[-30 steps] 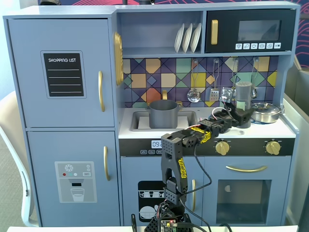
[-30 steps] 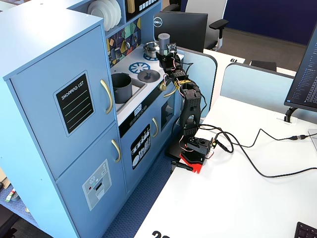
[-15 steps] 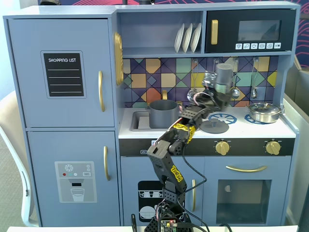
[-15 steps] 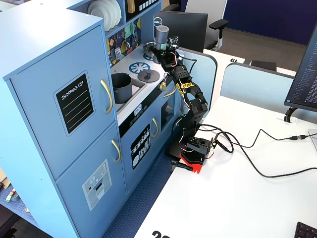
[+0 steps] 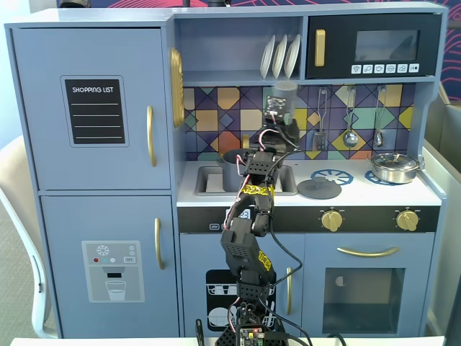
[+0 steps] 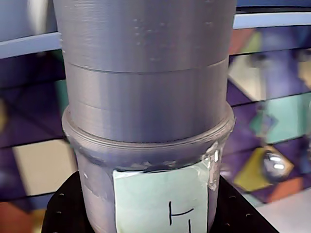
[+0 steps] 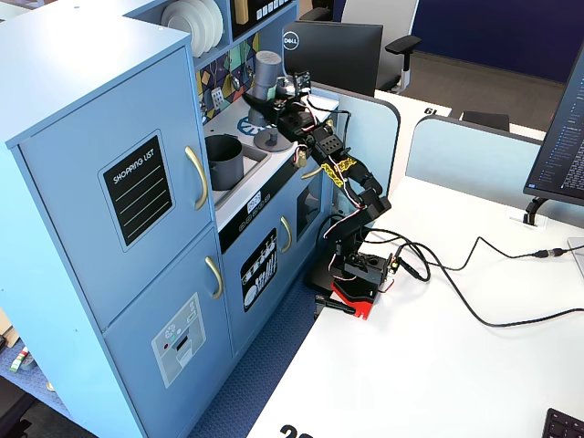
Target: Put salt in the gray recipient
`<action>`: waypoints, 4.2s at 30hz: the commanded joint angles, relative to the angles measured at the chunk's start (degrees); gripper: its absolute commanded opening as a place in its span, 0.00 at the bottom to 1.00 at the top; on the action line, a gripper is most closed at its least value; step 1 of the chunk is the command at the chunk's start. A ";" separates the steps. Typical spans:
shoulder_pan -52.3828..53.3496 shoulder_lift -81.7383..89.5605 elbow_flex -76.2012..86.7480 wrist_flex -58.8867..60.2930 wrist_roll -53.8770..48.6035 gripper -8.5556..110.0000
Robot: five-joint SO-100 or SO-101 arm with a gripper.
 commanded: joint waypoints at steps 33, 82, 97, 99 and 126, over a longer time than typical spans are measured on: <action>-26.37 -18.72 -18.72 -4.66 37.27 0.07; -25.14 -26.10 -31.82 8.44 128.58 0.07; -24.79 -21.97 -30.41 10.81 141.59 0.07; -24.79 -21.71 -30.41 10.81 142.03 0.07; -25.14 -23.20 -33.66 10.46 123.13 0.07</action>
